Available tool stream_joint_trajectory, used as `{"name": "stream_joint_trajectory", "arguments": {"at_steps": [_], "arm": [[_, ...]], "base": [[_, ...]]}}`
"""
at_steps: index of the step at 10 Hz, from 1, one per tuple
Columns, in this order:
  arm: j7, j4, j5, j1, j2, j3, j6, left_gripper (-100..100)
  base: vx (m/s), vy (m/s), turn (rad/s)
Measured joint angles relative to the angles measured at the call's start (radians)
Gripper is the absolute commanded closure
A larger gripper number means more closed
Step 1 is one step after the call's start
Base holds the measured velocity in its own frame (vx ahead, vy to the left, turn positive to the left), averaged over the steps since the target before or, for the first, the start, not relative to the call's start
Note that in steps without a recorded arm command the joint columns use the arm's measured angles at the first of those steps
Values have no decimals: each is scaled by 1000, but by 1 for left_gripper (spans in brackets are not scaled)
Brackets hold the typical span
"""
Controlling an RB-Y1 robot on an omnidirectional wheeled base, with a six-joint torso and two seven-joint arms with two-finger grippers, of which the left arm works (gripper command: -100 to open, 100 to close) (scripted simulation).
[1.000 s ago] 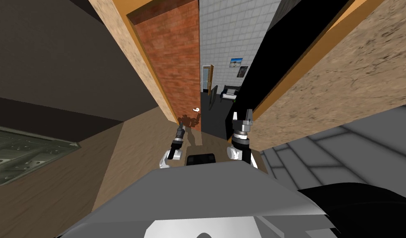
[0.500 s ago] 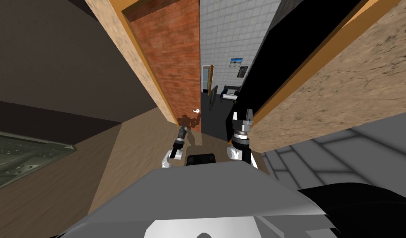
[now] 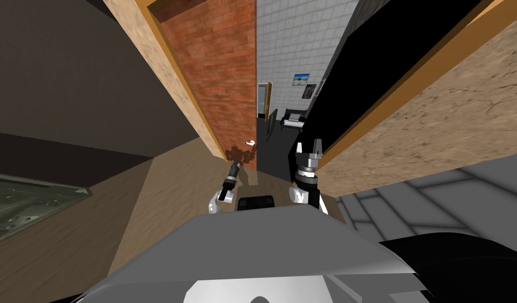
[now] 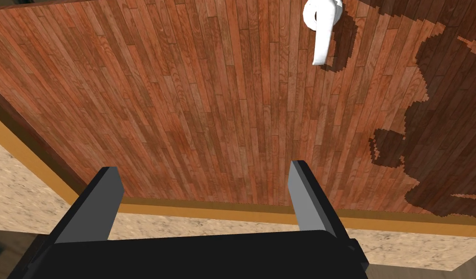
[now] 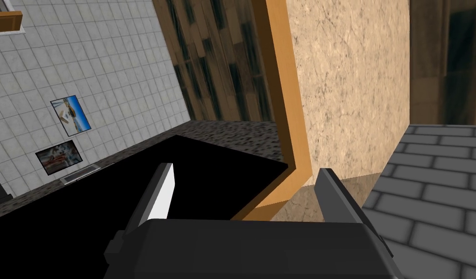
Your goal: Push the door open
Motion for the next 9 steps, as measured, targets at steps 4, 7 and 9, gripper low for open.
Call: {"name": "stream_joint_trajectory", "arguments": {"at_steps": [4,7,9], "arm": [[12,91,-3,-37,-3,-13,-27,-100],[22,159,-4,-67,-5,-22,-45,-100],[30,196,-5,-84,-5,-28,-54,-100]], "base": [[96,24,-9],[102,23,-7],[88,20,-8]]}}
